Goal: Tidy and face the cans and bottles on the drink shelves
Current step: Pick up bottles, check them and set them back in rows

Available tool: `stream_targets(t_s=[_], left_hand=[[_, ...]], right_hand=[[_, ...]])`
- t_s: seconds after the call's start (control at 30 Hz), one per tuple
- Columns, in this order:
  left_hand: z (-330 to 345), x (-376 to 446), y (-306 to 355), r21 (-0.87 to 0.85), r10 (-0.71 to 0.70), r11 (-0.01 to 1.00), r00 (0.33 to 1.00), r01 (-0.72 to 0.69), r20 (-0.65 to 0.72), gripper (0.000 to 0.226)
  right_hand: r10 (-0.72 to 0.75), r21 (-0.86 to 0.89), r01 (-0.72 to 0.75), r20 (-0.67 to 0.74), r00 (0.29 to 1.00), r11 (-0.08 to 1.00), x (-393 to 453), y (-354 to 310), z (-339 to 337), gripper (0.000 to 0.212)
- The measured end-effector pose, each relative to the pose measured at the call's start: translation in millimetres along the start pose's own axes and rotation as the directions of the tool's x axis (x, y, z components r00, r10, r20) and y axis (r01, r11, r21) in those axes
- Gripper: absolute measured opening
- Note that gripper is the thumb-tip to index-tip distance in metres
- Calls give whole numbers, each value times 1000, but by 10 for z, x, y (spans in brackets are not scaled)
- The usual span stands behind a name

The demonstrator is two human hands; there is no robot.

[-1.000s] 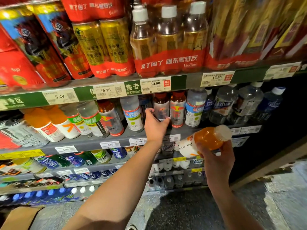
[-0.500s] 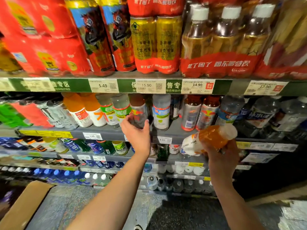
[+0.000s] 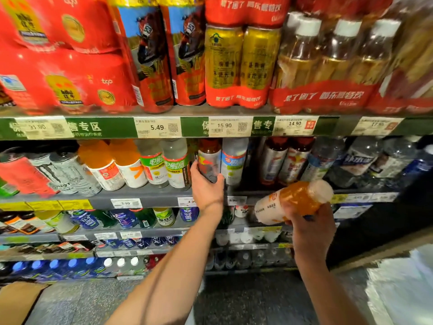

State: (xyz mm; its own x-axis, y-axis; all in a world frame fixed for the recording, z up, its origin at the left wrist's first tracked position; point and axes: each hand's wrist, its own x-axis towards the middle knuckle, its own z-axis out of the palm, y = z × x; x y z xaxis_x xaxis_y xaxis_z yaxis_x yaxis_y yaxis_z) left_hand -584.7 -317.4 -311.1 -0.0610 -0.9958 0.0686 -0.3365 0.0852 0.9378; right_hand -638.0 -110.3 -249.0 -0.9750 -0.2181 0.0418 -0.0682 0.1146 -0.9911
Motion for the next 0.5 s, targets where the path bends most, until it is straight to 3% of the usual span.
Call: stream_targets(t_s=[0.2, 0.43, 0.5], left_hand=[[-51, 133, -53, 33, 81, 996, 993, -84, 81, 72], [-306, -170, -79, -337, 51, 941, 996, -22, 77, 63], [-346, -282, -26, -301, 85, 952, 994, -63, 61, 61]], right_hand=[[-21, -17, 20, -48, 999, 1000, -115, 63, 99, 64], [-19, -4, 19, -39, 999, 1000, -127, 80, 95, 73], [-15, 7, 15, -38, 999, 1000, -87, 70, 77, 72]])
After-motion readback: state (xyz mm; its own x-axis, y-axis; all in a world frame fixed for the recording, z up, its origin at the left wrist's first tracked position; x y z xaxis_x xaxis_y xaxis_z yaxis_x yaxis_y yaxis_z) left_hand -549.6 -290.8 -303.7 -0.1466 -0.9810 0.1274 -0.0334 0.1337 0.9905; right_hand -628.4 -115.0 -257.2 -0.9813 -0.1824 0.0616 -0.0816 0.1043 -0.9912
